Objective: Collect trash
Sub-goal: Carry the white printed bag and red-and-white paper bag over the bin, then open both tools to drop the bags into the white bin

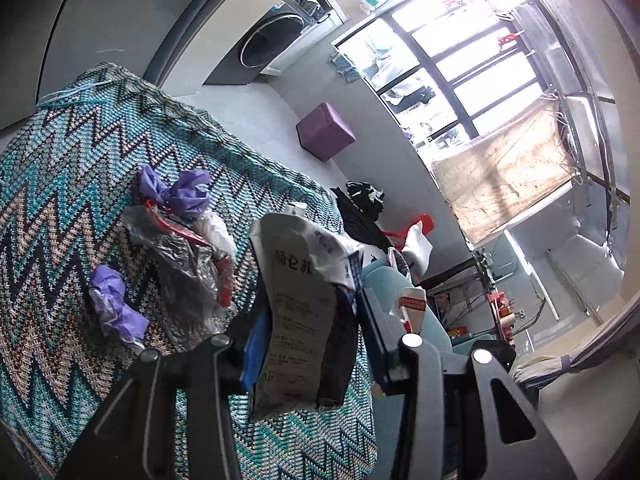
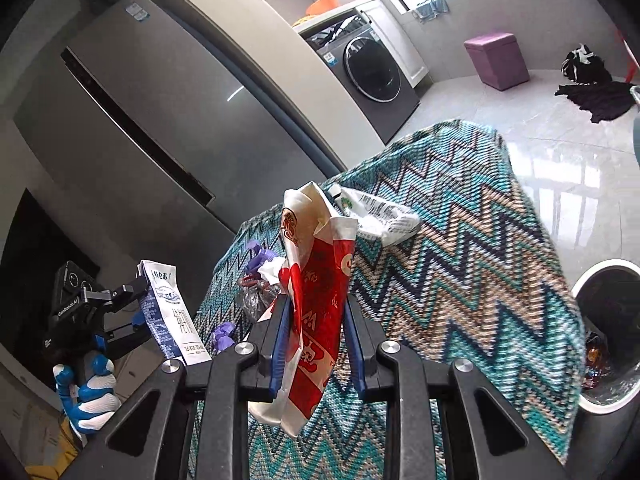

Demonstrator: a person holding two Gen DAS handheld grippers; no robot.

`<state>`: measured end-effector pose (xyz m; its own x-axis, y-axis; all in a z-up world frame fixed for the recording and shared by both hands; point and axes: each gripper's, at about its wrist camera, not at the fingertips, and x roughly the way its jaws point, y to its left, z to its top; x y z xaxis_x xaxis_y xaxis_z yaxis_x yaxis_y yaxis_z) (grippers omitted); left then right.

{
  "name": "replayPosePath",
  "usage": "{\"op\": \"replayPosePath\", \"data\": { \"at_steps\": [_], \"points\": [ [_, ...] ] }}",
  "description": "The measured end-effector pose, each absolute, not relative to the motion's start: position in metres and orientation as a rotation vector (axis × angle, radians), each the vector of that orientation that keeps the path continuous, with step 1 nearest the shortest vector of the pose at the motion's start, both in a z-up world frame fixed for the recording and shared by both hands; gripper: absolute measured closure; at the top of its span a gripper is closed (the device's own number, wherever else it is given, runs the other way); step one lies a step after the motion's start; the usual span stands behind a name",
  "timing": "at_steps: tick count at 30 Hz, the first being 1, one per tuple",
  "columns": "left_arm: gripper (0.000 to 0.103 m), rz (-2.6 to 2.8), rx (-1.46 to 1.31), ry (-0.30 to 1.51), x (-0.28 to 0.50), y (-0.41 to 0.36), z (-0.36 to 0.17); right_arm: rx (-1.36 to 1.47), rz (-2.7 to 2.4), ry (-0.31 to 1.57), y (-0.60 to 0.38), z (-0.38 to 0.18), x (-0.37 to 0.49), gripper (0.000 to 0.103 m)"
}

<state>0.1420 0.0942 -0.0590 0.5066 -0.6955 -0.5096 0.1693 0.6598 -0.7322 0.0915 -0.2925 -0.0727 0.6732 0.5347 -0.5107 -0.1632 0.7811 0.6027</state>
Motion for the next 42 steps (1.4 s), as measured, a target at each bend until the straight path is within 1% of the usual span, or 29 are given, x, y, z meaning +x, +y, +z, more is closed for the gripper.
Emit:
{"op": "replayPosePath", "data": {
  "at_steps": [6, 14, 21, 28, 34, 35, 36, 37, 39, 42],
  "points": [
    [0.062, -0.673, -0.600, 0.930, 0.149, 0.025, -0.047, 0.537, 0.270, 0.658, -0.359, -0.056, 0.060, 0.078],
    [0.062, -0.813, -0.460, 1.013, 0.169, -0.115, -0.043, 0.553, 0.027, 0.645, -0.455, -0.076, 0.031, 0.078],
    [0.062, -0.863, -0.345, 1.119, 0.194, -0.247, -0.074, 0.487, -0.134, 0.714, -0.499, -0.117, 0.034, 0.078],
    [0.061, -0.826, -0.214, 1.201, 0.209, -0.351, -0.131, 0.420, -0.225, 0.795, -0.521, -0.166, 0.054, 0.076],
    [0.060, -0.791, -0.179, 1.264, 0.221, -0.400, -0.173, 0.415, -0.237, 0.848, -0.533, -0.194, 0.072, 0.073],
    [0.059, -0.788, -0.178, 1.269, 0.222, -0.403, -0.177, 0.413, -0.243, 0.856, -0.535, -0.197, 0.074, 0.073],
    [0.053, -0.788, -0.180, 1.275, 0.222, -0.407, -0.181, 0.418, -0.241, 0.861, -0.537, -0.201, 0.076, 0.072],
    [0.051, -0.789, -0.183, 1.279, 0.222, -0.409, -0.184, 0.429, -0.237, 0.864, -0.539, -0.203, 0.077, 0.067],
    [0.051, -0.800, -0.176, 1.285, 0.222, -0.411, -0.188, 0.443, -0.236, 0.862, -0.543, -0.206, 0.079, 0.061],
    [0.051, -0.816, -0.170, 1.286, 0.218, -0.410, -0.189, 0.461, -0.236, 0.855, -0.547, -0.206, 0.080, 0.060]
  ]
}}
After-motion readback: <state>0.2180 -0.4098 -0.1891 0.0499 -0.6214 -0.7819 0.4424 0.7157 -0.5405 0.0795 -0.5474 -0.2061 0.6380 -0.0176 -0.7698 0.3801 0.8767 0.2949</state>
